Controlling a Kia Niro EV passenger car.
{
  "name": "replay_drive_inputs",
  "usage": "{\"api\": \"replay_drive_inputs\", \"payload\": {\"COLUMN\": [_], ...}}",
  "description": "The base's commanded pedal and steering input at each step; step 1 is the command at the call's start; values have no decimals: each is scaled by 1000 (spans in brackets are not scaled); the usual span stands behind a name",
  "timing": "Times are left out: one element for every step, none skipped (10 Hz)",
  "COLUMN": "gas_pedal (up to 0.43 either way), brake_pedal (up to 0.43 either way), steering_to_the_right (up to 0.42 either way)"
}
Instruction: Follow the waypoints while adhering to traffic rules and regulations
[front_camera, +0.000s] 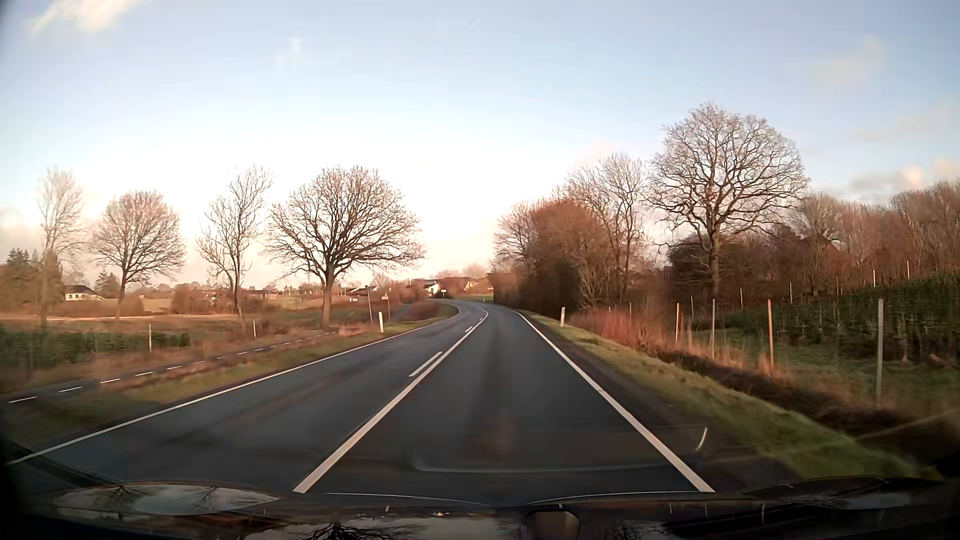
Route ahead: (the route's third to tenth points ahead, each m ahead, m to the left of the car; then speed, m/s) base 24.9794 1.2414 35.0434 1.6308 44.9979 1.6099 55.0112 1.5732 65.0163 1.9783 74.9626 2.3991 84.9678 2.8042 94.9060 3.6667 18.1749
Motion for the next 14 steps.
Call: {"api": "replay_drive_inputs", "payload": {"gas_pedal": [177, 177, 177, 177, 177, 177, 177, 177, 177, 177, 177, 177, 177, 177], "brake_pedal": [0, 0, 0, 0, 0, 0, 0, 0, 0, 0, 0, 0, 0, 0], "steering_to_the_right": [3, 3, 3, 2, 2, 3, 2, 2, 2, 2, 2, 3, 3, 2]}}
